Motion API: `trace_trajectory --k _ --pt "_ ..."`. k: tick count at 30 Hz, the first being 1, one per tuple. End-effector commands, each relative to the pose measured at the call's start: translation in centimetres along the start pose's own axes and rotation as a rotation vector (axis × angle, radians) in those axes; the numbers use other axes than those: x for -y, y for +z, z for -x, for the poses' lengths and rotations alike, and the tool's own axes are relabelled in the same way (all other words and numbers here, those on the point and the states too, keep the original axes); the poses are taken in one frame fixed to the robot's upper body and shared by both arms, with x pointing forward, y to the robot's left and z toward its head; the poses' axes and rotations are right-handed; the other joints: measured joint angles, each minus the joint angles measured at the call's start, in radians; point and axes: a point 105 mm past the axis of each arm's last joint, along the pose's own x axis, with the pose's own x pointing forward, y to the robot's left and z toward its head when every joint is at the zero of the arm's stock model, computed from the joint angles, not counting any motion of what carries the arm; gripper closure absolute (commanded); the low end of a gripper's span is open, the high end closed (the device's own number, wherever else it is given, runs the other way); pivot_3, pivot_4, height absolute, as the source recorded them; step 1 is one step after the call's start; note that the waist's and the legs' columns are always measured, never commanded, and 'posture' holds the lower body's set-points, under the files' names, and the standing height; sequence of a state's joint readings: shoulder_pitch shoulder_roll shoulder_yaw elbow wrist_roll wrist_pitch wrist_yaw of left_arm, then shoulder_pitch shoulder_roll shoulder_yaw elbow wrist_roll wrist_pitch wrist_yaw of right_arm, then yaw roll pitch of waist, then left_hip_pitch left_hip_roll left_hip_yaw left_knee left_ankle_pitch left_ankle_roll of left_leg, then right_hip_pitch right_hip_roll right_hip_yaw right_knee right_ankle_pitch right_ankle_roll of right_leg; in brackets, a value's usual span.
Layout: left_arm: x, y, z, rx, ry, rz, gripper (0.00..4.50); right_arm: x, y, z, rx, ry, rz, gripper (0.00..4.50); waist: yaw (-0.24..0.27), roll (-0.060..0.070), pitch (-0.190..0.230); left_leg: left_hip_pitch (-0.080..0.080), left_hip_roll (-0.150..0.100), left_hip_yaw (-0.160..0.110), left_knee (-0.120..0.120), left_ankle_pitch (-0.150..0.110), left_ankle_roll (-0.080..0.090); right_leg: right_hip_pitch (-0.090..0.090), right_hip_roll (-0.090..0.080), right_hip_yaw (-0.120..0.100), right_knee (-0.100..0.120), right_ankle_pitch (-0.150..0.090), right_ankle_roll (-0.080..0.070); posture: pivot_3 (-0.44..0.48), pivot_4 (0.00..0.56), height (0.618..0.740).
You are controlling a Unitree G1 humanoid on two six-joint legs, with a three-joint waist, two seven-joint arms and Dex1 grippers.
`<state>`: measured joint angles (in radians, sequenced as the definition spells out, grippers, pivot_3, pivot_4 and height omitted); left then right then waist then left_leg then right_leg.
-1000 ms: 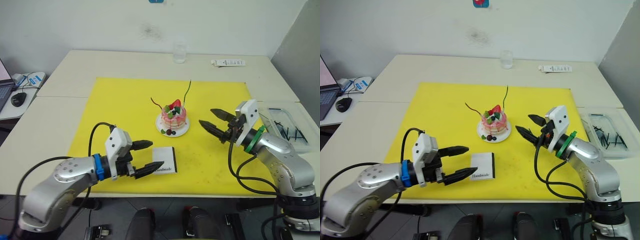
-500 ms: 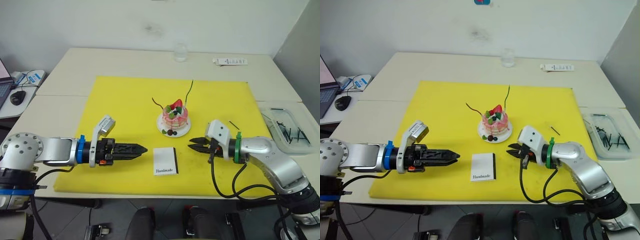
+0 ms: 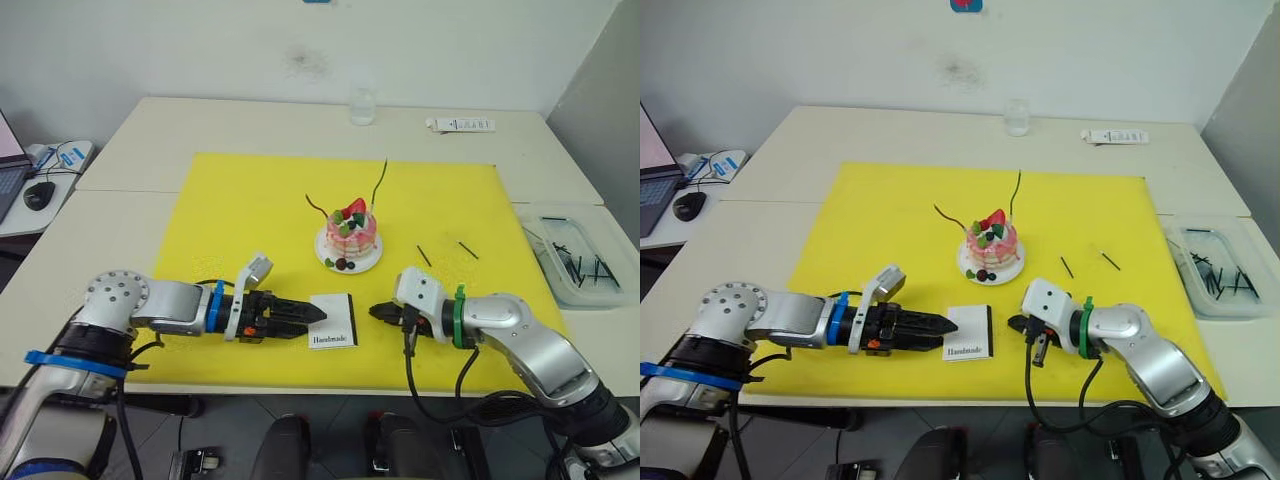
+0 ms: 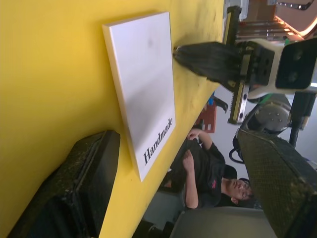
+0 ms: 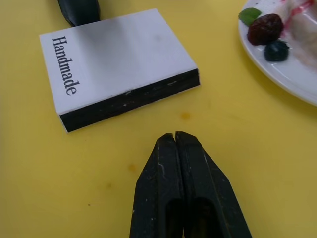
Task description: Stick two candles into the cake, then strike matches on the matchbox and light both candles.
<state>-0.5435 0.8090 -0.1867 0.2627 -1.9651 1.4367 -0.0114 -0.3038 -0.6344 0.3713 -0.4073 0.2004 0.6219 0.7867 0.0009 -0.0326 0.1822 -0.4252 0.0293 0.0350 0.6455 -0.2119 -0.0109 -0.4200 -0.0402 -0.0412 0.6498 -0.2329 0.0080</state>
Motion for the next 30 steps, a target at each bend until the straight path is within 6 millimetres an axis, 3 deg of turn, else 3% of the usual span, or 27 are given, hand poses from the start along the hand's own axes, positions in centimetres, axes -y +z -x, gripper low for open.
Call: trace_trajectory --k 1,11,16,30 --pt "0.0 0.5 0.0 0.046 -0.003 0.003 0.33 -0.4 0.8 0.1 0.017 0.006 0.032 4.48 0.001 0.0 0.0 0.0 0.0 0.0 0.0 0.0 0.0 0.0 0.0 0.0 0.0 0.0 0.0 0.0 0.15 0.74" --pt "-0.3 1.0 -1.2 0.08 -0.001 0.032 0.33 -0.2 0.3 -1.1 0.028 0.001 0.025 4.48 0.003 -0.001 -0.001 0.001 -0.002 0.0 0.001 0.002 -0.002 0.002 0.001 0.0 0.0 0.004 0.001 0.0 0.15 0.74" --pt "-0.4 1.0 -1.6 0.089 0.001 0.041 0.33 -0.2 0.8 -1.6 0.046 0.009 0.028 4.48 0.003 -0.001 -0.001 0.01 -0.002 0.0 0.001 0.002 -0.003 0.01 0.0 0.0 -0.002 0.002 -0.004 0.0 0.15 0.74" --pt "-0.1 0.2 -2.5 0.09 -0.025 0.026 0.33 -0.6 2.4 -2.9 0.09 0.038 -0.048 4.48 0.012 -0.001 -0.001 0.01 -0.002 0.0 0.001 0.002 -0.003 0.01 0.0 0.001 -0.003 0.003 -0.005 0.0 0.15 0.74"
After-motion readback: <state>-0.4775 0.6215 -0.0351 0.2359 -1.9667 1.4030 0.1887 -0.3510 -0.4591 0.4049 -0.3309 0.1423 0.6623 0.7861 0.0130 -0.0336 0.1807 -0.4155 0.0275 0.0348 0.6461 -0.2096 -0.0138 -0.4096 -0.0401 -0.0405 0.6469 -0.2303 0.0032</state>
